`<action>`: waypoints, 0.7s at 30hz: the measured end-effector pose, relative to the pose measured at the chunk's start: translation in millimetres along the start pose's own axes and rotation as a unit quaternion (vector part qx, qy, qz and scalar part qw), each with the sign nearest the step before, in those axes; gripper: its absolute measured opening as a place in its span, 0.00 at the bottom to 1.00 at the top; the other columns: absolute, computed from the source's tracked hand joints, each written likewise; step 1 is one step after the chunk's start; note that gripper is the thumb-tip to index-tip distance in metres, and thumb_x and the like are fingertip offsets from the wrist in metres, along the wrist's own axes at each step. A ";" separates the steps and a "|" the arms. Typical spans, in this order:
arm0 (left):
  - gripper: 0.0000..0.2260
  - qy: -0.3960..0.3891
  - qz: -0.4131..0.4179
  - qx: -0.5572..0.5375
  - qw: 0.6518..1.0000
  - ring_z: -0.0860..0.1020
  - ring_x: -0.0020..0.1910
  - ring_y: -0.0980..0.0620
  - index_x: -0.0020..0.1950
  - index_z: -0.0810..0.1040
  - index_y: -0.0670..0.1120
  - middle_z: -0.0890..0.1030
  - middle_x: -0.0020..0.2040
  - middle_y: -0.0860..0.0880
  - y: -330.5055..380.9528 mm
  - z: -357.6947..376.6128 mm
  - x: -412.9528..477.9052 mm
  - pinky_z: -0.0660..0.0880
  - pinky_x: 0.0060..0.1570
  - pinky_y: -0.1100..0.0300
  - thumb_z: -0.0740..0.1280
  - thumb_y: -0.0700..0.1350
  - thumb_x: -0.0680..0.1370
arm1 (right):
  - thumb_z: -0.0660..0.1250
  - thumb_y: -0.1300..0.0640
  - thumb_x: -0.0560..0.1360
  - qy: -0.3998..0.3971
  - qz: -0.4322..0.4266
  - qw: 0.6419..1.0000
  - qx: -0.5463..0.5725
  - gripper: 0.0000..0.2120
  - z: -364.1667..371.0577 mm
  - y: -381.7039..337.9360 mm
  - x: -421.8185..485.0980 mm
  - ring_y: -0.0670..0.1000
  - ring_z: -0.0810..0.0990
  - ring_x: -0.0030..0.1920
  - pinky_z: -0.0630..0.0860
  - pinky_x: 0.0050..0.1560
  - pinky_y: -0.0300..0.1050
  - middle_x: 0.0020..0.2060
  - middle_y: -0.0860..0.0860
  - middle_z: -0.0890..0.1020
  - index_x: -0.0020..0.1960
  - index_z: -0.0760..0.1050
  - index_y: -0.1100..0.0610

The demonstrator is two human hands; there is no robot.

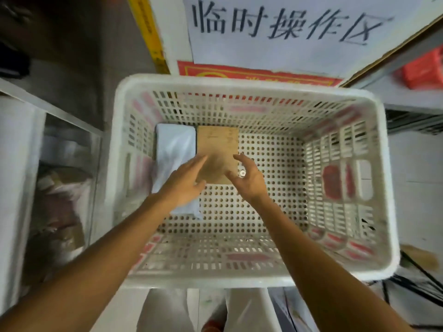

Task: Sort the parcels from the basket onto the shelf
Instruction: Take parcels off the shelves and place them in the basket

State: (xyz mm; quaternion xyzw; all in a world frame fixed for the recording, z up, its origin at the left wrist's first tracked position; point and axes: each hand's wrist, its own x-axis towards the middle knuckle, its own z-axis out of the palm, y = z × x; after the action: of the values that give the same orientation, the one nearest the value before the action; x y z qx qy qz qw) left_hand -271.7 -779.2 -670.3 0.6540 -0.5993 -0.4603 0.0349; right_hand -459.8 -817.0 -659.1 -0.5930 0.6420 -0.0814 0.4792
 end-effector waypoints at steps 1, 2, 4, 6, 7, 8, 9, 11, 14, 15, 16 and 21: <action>0.30 -0.014 -0.007 -0.024 1.000 0.61 0.74 0.48 0.78 0.51 0.52 0.55 0.78 0.49 8.4 -10.9 -11.5 0.60 0.68 0.59 0.62 0.45 0.80 | 0.68 0.52 0.76 -0.003 -0.012 1.000 -0.023 0.24 -7.7 -13.1 -10.3 0.54 0.63 0.74 0.62 0.72 0.50 0.73 0.56 0.66 0.70 0.70 0.58; 0.29 -0.027 -0.006 -0.026 0.999 0.64 0.72 0.48 0.78 0.52 0.52 0.57 0.77 0.48 16.1 -21.5 -22.8 0.62 0.67 0.60 0.62 0.45 0.80 | 0.68 0.50 0.76 -0.010 -0.020 0.999 -0.046 0.24 -14.5 -26.8 -20.8 0.54 0.61 0.75 0.61 0.72 0.49 0.74 0.56 0.65 0.70 0.70 0.56; 0.28 -0.043 0.010 0.009 0.999 0.65 0.71 0.48 0.78 0.54 0.52 0.60 0.77 0.48 28.9 -44.5 -43.5 0.64 0.66 0.58 0.62 0.46 0.80 | 0.67 0.46 0.76 -0.036 -0.035 0.995 -0.080 0.26 -25.4 -54.9 -40.4 0.54 0.60 0.75 0.61 0.73 0.51 0.75 0.55 0.63 0.71 0.69 0.54; 0.25 -0.025 0.018 0.033 0.999 0.66 0.71 0.48 0.77 0.58 0.51 0.63 0.76 0.47 41.1 -73.4 -64.6 0.66 0.64 0.59 0.61 0.46 0.81 | 0.66 0.43 0.76 -0.064 -0.063 0.991 -0.104 0.29 -33.3 -84.5 -55.6 0.54 0.61 0.75 0.61 0.73 0.51 0.75 0.53 0.63 0.73 0.66 0.52; 0.25 -0.002 0.015 0.039 0.999 0.68 0.70 0.48 0.76 0.59 0.52 0.65 0.75 0.47 46.2 -88.8 -76.5 0.67 0.62 0.59 0.62 0.47 0.81 | 0.65 0.42 0.76 -0.076 -0.081 0.988 -0.110 0.30 -36.1 -99.5 -60.9 0.54 0.62 0.74 0.61 0.73 0.50 0.75 0.53 0.64 0.74 0.64 0.52; 0.24 0.028 0.010 0.042 0.999 0.70 0.68 0.47 0.76 0.61 0.52 0.67 0.73 0.47 51.1 -105.1 -90.5 0.68 0.62 0.59 0.62 0.47 0.80 | 0.65 0.42 0.76 -0.090 -0.101 0.984 -0.113 0.32 -38.6 -115.5 -65.4 0.54 0.63 0.74 0.61 0.72 0.50 0.74 0.52 0.65 0.75 0.62 0.53; 0.24 0.062 0.004 0.043 0.997 0.71 0.67 0.47 0.75 0.62 0.52 0.68 0.73 0.47 55.4 -121.1 -107.4 0.69 0.63 0.58 0.63 0.46 0.80 | 0.65 0.41 0.76 -0.107 -0.124 0.980 -0.114 0.33 -40.0 -132.6 -69.7 0.54 0.64 0.73 0.61 0.72 0.49 0.74 0.53 0.66 0.76 0.61 0.53; 0.23 0.126 -0.009 0.042 0.991 0.72 0.66 0.47 0.75 0.64 0.51 0.70 0.72 0.47 60.9 -151.4 -148.2 0.70 0.63 0.56 0.63 0.45 0.80 | 0.66 0.43 0.76 -0.133 -0.170 0.970 -0.108 0.32 -39.4 -172.3 -79.4 0.54 0.64 0.73 0.61 0.71 0.47 0.74 0.53 0.66 0.76 0.61 0.52; 0.23 0.209 -0.053 0.039 0.976 0.74 0.64 0.48 0.74 0.64 0.51 0.72 0.70 0.48 60.7 -187.2 -227.9 0.70 0.59 0.59 0.63 0.46 0.80 | 0.67 0.42 0.75 -0.148 -0.268 0.942 -0.135 0.30 -29.8 -234.9 -104.3 0.55 0.66 0.72 0.62 0.73 0.49 0.72 0.53 0.68 0.73 0.66 0.51; 0.22 0.235 -0.071 0.038 0.969 0.73 0.65 0.49 0.74 0.64 0.52 0.71 0.70 0.49 59.2 -197.7 -257.6 0.70 0.61 0.58 0.63 0.46 0.80 | 0.66 0.41 0.75 -0.157 -0.308 0.926 -0.151 0.29 -25.3 -256.2 -116.6 0.55 0.66 0.71 0.63 0.72 0.51 0.72 0.53 0.68 0.72 0.67 0.51; 0.22 0.263 -0.089 0.036 0.960 0.71 0.66 0.49 0.74 0.64 0.52 0.70 0.71 0.49 57.2 -208.2 -288.5 0.69 0.63 0.57 0.63 0.45 0.80 | 0.67 0.41 0.75 -0.168 -0.344 0.910 -0.158 0.29 -20.2 -278.4 -129.6 0.55 0.66 0.72 0.63 0.72 0.52 0.73 0.53 0.68 0.72 0.68 0.50; 0.22 0.421 -0.186 0.039 0.887 0.70 0.67 0.50 0.74 0.66 0.51 0.70 0.71 0.51 48.3 -238.1 -459.0 0.63 0.61 0.65 0.64 0.45 0.80 | 0.68 0.45 0.75 -0.242 -0.493 0.823 -0.147 0.29 16.1 -386.7 -222.9 0.55 0.66 0.71 0.61 0.69 0.40 0.72 0.55 0.67 0.72 0.67 0.54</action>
State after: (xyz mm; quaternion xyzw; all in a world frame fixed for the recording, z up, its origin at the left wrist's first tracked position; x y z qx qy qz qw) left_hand -89.4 -538.7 -247.6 0.8868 -0.4131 -0.1161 0.1715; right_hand -220.4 -732.1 -291.8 -0.8943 0.1319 -0.0657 0.4225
